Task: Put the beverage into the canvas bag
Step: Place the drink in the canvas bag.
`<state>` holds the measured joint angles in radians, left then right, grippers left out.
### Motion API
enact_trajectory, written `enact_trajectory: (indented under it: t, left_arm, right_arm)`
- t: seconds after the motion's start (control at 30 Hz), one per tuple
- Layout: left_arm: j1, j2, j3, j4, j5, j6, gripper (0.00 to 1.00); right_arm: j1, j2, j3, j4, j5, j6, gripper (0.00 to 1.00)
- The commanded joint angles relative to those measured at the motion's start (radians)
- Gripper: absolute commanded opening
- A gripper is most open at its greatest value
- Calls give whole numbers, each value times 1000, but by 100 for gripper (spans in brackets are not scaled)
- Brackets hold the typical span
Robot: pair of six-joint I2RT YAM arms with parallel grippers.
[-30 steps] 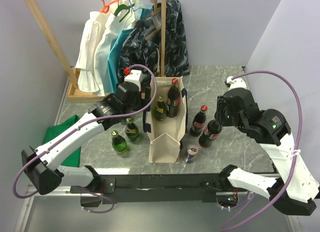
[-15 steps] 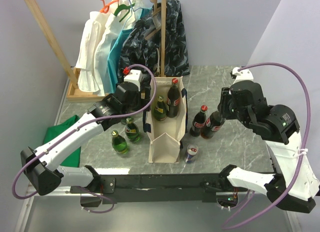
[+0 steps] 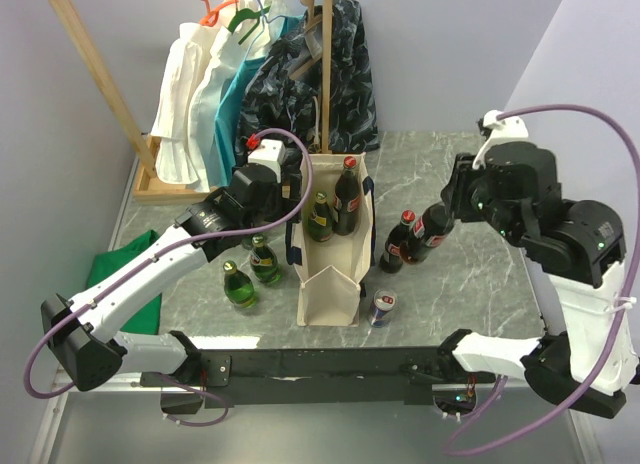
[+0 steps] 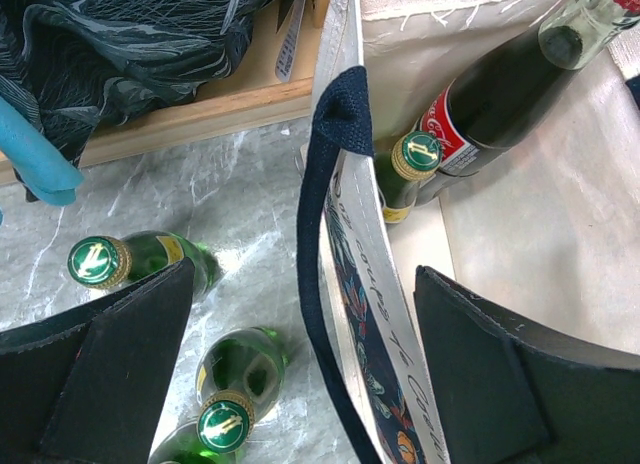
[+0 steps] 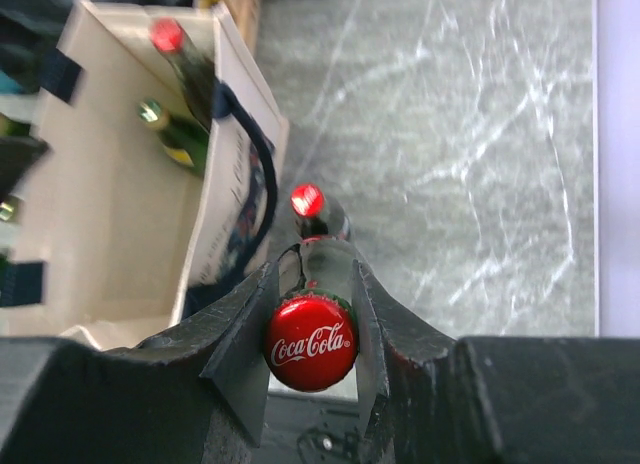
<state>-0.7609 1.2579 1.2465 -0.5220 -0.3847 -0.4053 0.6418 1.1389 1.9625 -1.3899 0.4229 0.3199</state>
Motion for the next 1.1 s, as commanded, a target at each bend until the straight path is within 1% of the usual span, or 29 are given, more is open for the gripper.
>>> enact_trajectory:
  t: [0.0,0.03,0.13,0.57,0.77,1.07]
  left_arm:
    - [-3,-38,-2,13,20,11,96]
    - [-3,-37,-4,13,21,11,96]
    - [-3,-38,-7,14,23,13,96]
    - [-3,-38,-10,17,26,19,97]
    - [-3,-54,-24,36,49,20,99]
    - [-3,-80,-58,68,121,29,95]
  right_arm:
    - [-1,19,182,172,17,-28,0]
    - [-1,27,225,167,5,-30,0]
    - [-1,50,272,176,-18,-33,0]
    - [1,71,374,258,-58,-31,0]
    - [1,73,374,354,-65,-42,0]
    - [-1,105,381,477,-84,-58,0]
